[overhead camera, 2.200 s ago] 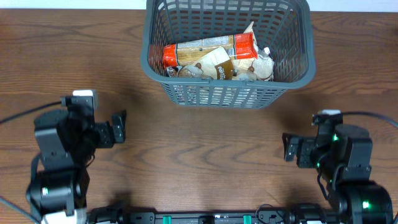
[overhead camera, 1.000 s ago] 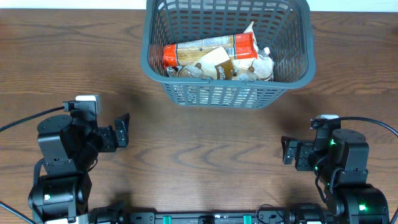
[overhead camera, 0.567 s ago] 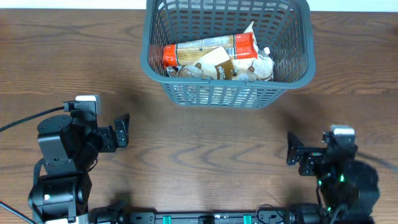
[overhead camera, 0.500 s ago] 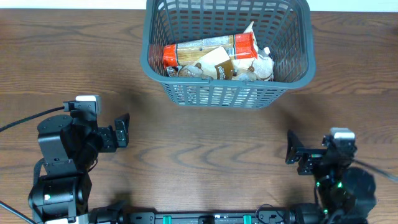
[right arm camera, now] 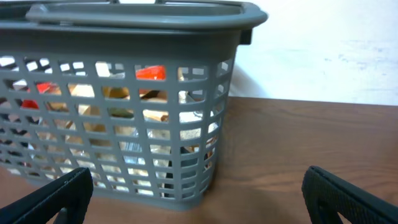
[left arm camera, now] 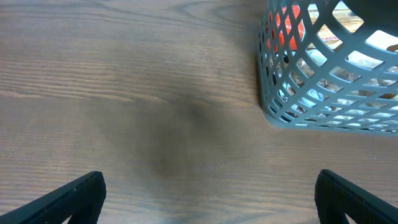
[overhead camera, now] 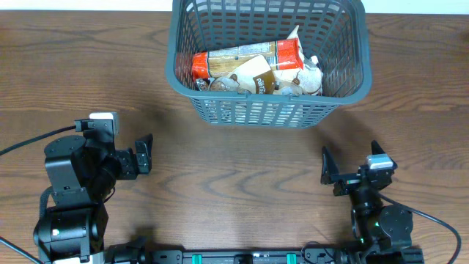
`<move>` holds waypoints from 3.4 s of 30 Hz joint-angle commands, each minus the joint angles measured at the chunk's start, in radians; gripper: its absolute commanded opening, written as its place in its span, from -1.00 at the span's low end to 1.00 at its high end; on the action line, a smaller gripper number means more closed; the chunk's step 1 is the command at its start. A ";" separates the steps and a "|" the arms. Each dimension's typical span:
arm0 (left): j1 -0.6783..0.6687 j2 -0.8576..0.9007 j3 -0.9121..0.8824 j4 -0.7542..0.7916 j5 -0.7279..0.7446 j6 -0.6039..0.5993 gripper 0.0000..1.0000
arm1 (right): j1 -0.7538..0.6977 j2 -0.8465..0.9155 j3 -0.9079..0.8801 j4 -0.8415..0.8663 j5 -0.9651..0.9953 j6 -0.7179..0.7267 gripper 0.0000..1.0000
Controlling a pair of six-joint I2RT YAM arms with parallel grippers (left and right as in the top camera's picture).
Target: Pack container
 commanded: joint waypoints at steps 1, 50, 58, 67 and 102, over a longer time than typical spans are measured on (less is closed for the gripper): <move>-0.003 -0.001 -0.004 0.000 0.013 -0.005 0.97 | 0.011 -0.032 -0.043 0.006 0.022 -0.040 0.99; -0.003 -0.001 -0.004 0.000 0.013 -0.005 0.97 | 0.011 -0.056 -0.117 -0.023 0.036 -0.084 0.99; -0.003 -0.016 -0.004 0.000 0.013 -0.005 0.97 | 0.011 -0.056 -0.117 -0.023 0.036 -0.084 0.99; -0.044 -0.270 -0.149 0.000 -0.023 0.024 0.97 | 0.011 -0.056 -0.117 -0.023 0.036 -0.084 0.98; -0.134 -0.729 -0.838 0.647 -0.058 0.059 0.97 | 0.011 -0.056 -0.117 -0.023 0.036 -0.084 0.99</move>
